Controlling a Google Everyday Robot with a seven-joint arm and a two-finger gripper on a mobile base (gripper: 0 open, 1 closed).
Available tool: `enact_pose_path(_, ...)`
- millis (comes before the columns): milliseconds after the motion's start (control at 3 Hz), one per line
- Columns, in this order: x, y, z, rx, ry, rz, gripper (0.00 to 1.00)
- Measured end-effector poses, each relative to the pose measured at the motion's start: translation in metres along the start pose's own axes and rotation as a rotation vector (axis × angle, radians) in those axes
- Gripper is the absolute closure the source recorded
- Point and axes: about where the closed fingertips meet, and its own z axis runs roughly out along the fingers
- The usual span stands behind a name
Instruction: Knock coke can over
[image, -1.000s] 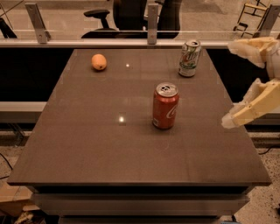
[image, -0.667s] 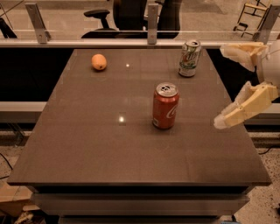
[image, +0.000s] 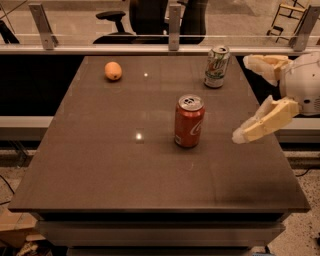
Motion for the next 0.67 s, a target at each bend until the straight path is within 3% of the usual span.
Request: enact_pose_path(667, 0.003, -0.005, 0.030, -0.037, -0.083, 0.008, 0.00)
